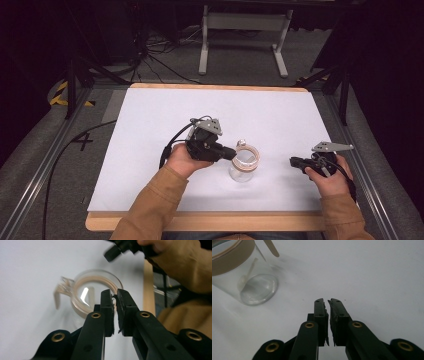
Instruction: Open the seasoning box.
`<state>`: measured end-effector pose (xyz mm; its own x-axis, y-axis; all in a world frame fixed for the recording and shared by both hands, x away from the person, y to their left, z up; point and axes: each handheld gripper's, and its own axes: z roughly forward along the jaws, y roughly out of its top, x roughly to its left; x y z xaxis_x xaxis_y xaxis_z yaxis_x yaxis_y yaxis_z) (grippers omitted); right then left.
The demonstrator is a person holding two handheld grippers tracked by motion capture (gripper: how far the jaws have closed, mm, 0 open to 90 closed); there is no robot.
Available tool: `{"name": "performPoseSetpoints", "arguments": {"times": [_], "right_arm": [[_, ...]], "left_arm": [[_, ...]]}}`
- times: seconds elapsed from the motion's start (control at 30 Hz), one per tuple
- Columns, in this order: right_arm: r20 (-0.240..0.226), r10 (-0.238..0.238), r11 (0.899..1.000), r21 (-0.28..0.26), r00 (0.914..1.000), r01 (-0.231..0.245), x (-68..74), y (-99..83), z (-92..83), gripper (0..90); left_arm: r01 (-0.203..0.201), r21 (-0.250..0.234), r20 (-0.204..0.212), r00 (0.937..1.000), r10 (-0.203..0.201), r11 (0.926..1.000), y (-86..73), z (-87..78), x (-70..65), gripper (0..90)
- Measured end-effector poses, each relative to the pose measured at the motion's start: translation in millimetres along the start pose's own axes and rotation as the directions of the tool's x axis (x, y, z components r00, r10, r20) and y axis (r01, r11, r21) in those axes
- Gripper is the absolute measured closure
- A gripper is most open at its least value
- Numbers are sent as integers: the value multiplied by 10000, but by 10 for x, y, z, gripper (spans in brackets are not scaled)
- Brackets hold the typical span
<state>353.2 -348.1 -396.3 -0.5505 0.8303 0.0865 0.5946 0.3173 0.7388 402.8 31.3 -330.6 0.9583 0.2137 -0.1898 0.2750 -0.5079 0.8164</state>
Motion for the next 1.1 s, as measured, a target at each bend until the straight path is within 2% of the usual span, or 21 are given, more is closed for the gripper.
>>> {"name": "performPoseSetpoints", "arguments": {"times": [0.07, 0.13, 0.27, 0.33, 0.43, 0.6, 0.77, 0.87, 0.93, 1.0, 1.07, 1.1], "right_arm": [[25, 16, 10000, -8, 10000, -16, 18, -22, -9, 844], [17, 11, 10000, 74, 10000, -11, 49, -44, -8, 844], [-58, -81, 9997, 213, 9999, 83, 103, -90, 6, 844], [-104, -104, 9996, 268, 9999, 107, 133, -112, 15, 845], [-239, -195, 9993, 329, 9995, 203, 176, -138, 37, 844], [-529, -419, 9983, 375, 9977, 439, 269, -167, 66, 839], [-683, -463, 9984, 289, 9966, 484, 311, -189, 62, 839], [-968, -520, 9985, 95, 9939, 531, 370, -170, 77, 842], [-1169, -763, 9971, -124, 9902, 754, 432, -148, 92, 855], [-1579, -980, 9946, -495, 9826, 912, 517, -112, 100, 869], [-1923, -1050, 9931, -716, 9757, 927, 604, -73, 105, 872], [-1923, -1050, 9931, -716, 9757, 927, 604, -73, 105, 872]], "left_arm": [[170, -520, -719, 9972, -207, 9985, 19, 24, 49, 836], [410, -1118, -1044, 9931, -528, 9929, 21, 57, 120, 836], [499, -1622, -1294, 9890, -714, 9855, 7, 152, 210, 846], [441, -1803, -1124, 9915, -651, 9826, -7, 229, 260, 865], [338, -2038, -1210, 9909, -594, 9784, -48, 363, 331, 875], [615, -1701, -1152, 9900, -818, 9835, -97, 540, 430, 867], [570, -1616, -1151, 9904, -762, 9852, -97, 585, 449, 857], [557, -1636, -1156, 9904, -752, 9850, -95, 587, 450, 858], [636, -1576, -1085, 9908, -813, 9855, -96, 592, 448, 859], [669, -1611, -1066, 9907, -848, 9847, -95, 600, 446, 860], [692, -1592, -1088, 9902, -872, 9848, -92, 599, 444, 863], [692, -1592, -1088, 9902, -872, 9848, -92, 599, 444, 865]]}}
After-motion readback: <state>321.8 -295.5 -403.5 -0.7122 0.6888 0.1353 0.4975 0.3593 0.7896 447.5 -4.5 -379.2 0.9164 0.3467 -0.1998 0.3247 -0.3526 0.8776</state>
